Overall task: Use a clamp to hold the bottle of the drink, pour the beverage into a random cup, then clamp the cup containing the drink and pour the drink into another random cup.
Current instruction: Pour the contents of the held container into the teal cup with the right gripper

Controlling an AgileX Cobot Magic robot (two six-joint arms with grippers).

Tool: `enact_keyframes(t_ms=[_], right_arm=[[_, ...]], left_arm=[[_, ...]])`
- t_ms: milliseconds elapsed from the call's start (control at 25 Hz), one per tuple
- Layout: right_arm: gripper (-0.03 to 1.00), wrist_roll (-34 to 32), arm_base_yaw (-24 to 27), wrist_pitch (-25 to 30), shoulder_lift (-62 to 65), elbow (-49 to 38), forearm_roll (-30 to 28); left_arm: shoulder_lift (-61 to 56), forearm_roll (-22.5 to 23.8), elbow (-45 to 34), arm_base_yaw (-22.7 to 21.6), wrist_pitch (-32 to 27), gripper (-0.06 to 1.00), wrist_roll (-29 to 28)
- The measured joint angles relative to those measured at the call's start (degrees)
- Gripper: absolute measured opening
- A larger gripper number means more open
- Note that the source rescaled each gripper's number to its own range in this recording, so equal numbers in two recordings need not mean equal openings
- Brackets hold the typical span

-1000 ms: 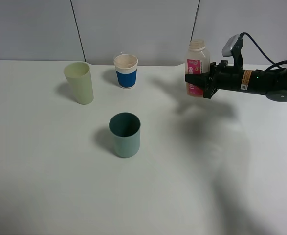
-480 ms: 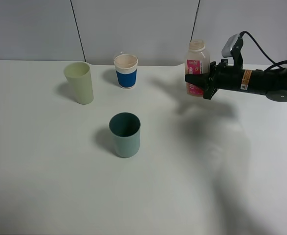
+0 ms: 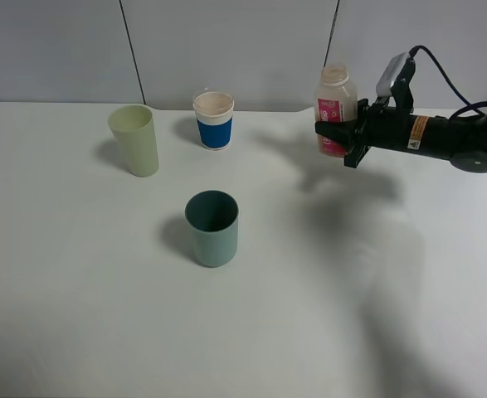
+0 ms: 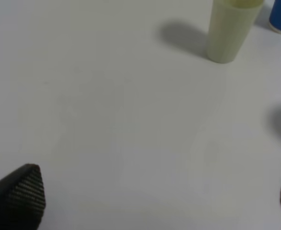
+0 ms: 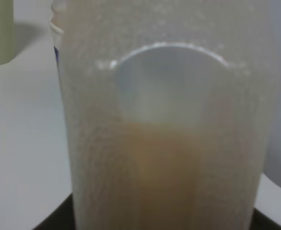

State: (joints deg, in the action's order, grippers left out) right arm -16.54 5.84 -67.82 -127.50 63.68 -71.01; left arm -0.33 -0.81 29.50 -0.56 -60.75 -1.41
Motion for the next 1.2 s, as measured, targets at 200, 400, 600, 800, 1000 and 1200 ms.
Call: enact_keyframes(t_ms=[200,400,600,800,1000,1200], right_arm=[[0.04,1.99,-0.42,-0.05,0.00,0.00,1.34],[0.04,5.12,-0.73,-0.05,0.00,0.00,1.34],[0.04,7.04,-0.73,-0.05,0.00,0.00,1.34],[0.04,7.49,-0.73,-0.05,0.00,0.00,1.34],[0.04,6.16,-0.99,0.01,0.36,0.00,-0.01],[0.04,4.39,-2.50,-0.12,1.62,0.00,-0.90]], left_arm=[[0.00,0.00,0.00,0.00,0.00,1.00,0.00],[0.00,0.00,0.00,0.00,0.00,1.00,0.00],[0.00,0.00,0.00,0.00,0.00,1.00,0.00],[0.00,0.00,0.00,0.00,0.00,1.00,0.00],[0.00,0.00,0.00,0.00,0.00,1.00,0.00],[0.00,0.00,0.00,0.00,0.00,1.00,0.00]])
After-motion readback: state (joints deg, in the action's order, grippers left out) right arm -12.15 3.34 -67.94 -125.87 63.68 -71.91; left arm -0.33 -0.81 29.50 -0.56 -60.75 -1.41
